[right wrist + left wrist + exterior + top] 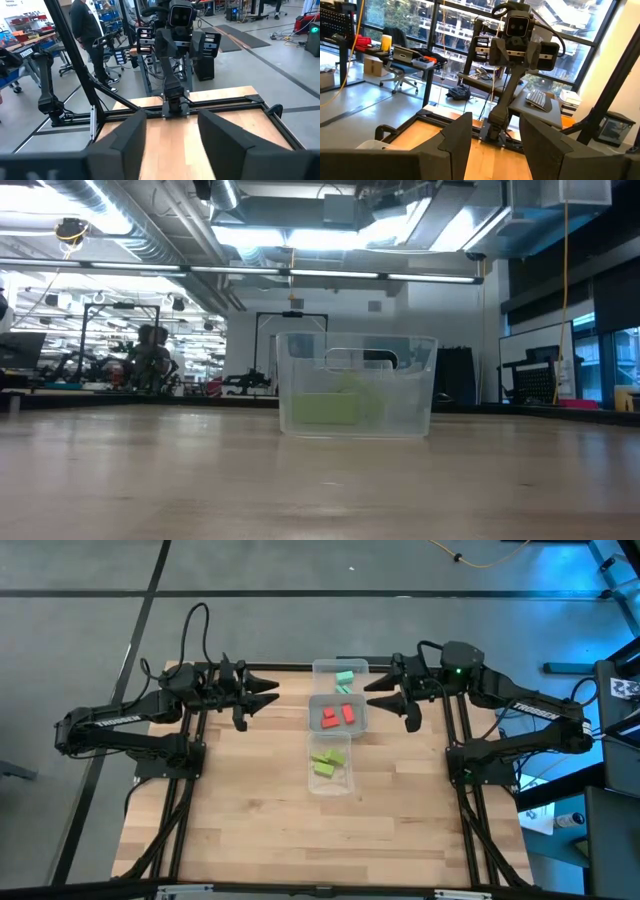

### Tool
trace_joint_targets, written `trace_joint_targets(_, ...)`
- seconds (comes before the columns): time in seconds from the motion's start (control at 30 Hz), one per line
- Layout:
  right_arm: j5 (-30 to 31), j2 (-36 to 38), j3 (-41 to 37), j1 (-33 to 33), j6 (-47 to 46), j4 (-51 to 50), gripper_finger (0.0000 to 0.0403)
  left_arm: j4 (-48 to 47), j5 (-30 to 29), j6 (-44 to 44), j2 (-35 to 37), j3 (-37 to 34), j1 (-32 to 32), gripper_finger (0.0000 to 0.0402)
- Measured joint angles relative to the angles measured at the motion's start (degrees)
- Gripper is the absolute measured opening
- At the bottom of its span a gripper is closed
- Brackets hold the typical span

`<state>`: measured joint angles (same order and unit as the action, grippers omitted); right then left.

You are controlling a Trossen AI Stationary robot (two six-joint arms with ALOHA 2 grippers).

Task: Sort & place blocks by color
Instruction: Return to Home Position

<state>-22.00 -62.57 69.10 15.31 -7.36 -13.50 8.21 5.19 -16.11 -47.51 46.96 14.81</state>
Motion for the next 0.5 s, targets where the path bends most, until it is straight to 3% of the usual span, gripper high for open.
trace_joint_targets(0.1, -0.48, -0.02, 0.0, 0.0, 0.22, -0.03, 0.0131, 0.0, 0.0, 0.03, 0.0, 0.0, 0.0, 0.0157)
trace_joint_targets(0.23, -2.78, 0.0, 0.0, 0.0, 1.03, -0.24, 0.0025, -0.02, 0.0, 0.03, 0.0, 0.0, 0.0, 0.0157)
trace_joint_targets(0.4, -3.52, -0.02, 0.0, 0.0, -0.61, -0.13, 0.0004, -2.01, 0.99, 2.26, 0.02, 0.0, -0.5, 0.015)
trace_joint_targets(0.5, -3.54, -0.02, 0.0, 0.0, -1.39, -0.11, 0.0004, -3.32, 1.88, 3.62, 0.72, -0.08, -2.56, 0.0116)
